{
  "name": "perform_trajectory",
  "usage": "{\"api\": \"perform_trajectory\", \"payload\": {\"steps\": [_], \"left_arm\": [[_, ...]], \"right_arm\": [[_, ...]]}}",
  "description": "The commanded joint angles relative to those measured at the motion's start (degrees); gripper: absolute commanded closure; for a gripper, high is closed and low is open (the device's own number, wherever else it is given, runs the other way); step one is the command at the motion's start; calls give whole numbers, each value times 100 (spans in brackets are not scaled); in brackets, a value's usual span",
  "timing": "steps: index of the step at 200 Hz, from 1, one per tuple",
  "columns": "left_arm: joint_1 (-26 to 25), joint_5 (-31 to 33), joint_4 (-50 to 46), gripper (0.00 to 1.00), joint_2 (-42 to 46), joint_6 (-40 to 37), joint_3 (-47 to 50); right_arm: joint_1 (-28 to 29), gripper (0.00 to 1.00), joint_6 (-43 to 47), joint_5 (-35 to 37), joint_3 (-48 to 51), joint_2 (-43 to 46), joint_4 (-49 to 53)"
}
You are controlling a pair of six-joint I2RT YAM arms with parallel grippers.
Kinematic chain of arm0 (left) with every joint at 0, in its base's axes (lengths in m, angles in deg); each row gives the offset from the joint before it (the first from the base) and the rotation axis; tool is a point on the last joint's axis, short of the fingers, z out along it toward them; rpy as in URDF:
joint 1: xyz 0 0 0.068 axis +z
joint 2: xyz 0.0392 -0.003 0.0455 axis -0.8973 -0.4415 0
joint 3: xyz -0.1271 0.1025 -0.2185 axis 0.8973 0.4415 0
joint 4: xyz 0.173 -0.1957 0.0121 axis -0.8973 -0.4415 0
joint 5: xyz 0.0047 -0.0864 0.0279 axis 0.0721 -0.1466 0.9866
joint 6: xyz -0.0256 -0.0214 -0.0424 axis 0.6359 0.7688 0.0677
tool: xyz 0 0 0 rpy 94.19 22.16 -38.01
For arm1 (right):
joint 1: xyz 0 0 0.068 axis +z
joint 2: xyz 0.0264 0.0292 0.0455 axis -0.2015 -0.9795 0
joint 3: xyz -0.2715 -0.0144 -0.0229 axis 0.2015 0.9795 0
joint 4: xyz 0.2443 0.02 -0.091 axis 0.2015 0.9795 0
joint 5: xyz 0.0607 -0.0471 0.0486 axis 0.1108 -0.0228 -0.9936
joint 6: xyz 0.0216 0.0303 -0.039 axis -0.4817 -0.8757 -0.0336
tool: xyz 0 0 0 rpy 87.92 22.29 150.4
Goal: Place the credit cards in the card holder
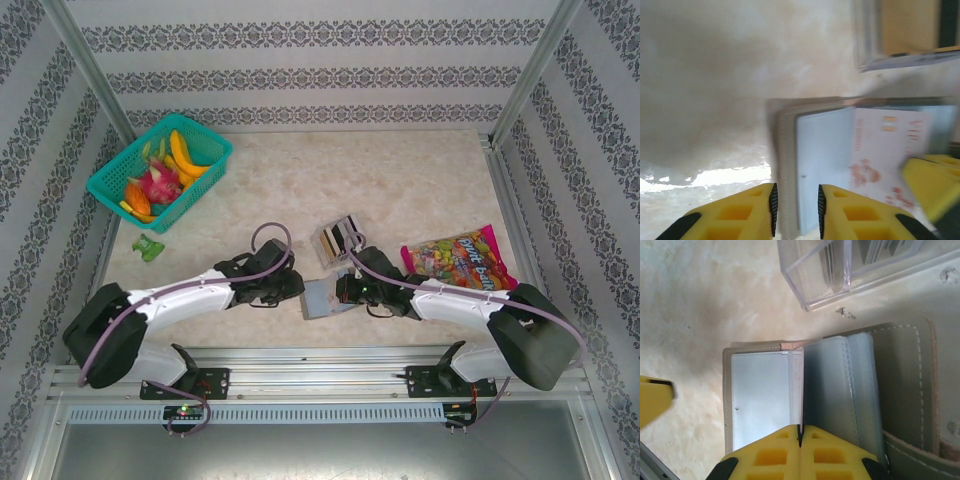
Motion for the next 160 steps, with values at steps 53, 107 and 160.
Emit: {"api": "perform_trajectory", "payload": {"steps": [53, 107, 160], "left_arm": [[13, -1098, 939, 73, -1121, -119, -423], [-33, -596, 722, 88, -1635, 78, -319], [-33, -577, 569, 92, -1846, -25, -371]], "right_arm": [[46, 100, -752, 358, 523, 318, -237], [-495, 100, -268, -240, 600, 634, -489], [-543, 100, 77, -541, 612, 280, -837]]}}
